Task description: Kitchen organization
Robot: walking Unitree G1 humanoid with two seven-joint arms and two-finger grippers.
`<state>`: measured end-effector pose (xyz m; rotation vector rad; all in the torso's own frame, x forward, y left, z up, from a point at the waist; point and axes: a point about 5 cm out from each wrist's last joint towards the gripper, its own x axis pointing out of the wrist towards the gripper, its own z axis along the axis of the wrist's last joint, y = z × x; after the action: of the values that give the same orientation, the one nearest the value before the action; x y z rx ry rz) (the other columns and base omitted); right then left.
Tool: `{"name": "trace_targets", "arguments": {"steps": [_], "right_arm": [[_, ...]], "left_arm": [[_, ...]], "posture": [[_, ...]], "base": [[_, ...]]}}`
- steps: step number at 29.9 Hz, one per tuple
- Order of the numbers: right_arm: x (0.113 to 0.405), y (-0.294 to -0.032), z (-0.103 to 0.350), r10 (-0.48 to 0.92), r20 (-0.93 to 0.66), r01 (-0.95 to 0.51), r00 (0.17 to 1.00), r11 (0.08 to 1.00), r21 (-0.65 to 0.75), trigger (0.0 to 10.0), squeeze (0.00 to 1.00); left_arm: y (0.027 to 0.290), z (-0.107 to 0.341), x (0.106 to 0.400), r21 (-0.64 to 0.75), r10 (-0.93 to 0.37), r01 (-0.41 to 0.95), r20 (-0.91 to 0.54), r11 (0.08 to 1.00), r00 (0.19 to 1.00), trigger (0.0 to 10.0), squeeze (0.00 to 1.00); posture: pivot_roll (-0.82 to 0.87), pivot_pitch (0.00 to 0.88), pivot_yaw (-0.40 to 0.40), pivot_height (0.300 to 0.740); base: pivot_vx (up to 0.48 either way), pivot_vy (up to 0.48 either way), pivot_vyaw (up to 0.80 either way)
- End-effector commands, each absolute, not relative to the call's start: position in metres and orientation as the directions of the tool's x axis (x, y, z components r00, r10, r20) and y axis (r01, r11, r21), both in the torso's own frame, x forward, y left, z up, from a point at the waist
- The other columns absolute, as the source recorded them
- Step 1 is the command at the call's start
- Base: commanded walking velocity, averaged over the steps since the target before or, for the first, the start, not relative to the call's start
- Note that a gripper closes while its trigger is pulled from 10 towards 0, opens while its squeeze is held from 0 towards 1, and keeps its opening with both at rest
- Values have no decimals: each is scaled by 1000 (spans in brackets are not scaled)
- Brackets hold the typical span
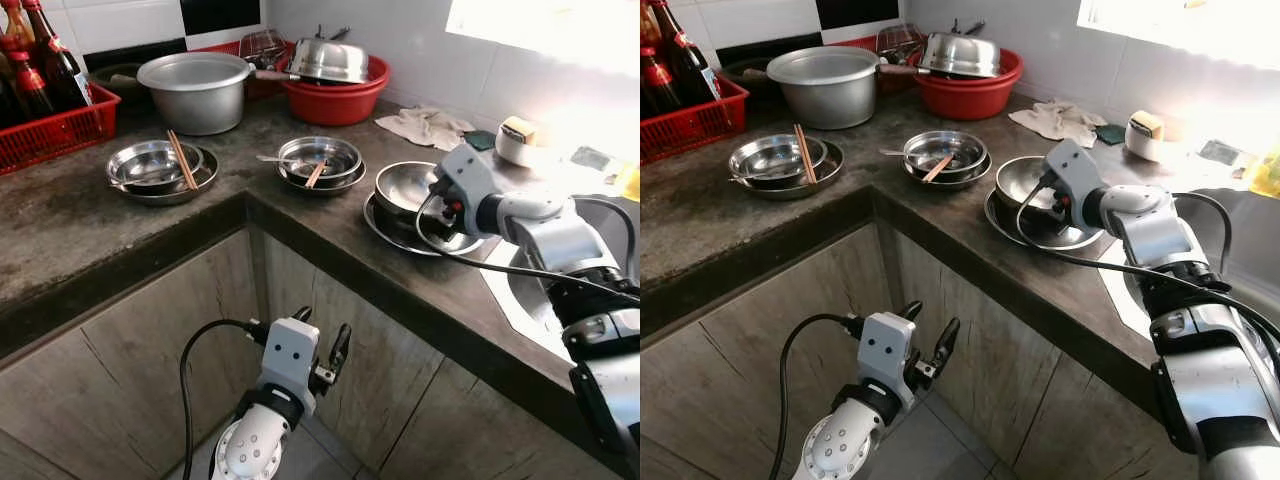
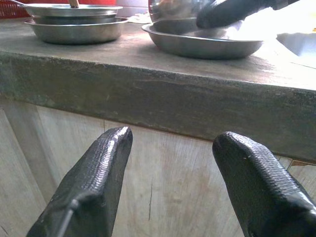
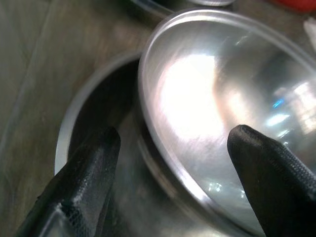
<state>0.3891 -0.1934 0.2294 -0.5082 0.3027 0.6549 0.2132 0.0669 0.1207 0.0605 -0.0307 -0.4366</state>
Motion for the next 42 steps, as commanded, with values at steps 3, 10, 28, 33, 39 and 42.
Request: {"name": "trace_targets", "arguments": {"steps": [3, 10, 28, 33, 39, 42], "right_arm": [[392, -193, 243, 516, -467, -692, 718, 601, -400, 10000, 0], [401, -183, 246, 456, -533, -698, 713, 535, -476, 10000, 0], [411, -163, 240, 375, -599, -706, 708, 415, -574, 0, 0], [413, -159, 245, 406, -541, -676, 737, 436, -594, 0, 0], [412, -158, 243, 427, -529, -680, 733, 435, -590, 0, 0], [412, -158, 244, 448, -489, -662, 748, 454, -597, 0, 0]], "left_arm": [[64, 123, 213, 58, -430, 428, 22, 902, 902, 10000, 0], [65, 124, 214, 58, -416, 414, 24, 908, 909, 10000, 0], [65, 126, 213, 51, -400, 398, 32, 916, 916, 10000, 0], [66, 126, 214, 54, -393, 392, 31, 919, 919, 10000, 0], [66, 126, 215, 56, -394, 392, 32, 918, 918, 10000, 0], [66, 126, 217, 59, -396, 393, 35, 918, 918, 10000, 0]], "posture": [[192, 35, -91, 740], [192, 48, -100, 740], [194, 61, -108, 740], [192, 61, -106, 740], [191, 57, -100, 740], [193, 52, -98, 740]], "base": [[0, 0, 0], [0, 0, 0], [0, 0, 0], [0, 0, 0], [0, 0, 0], [0, 0, 0]]}}
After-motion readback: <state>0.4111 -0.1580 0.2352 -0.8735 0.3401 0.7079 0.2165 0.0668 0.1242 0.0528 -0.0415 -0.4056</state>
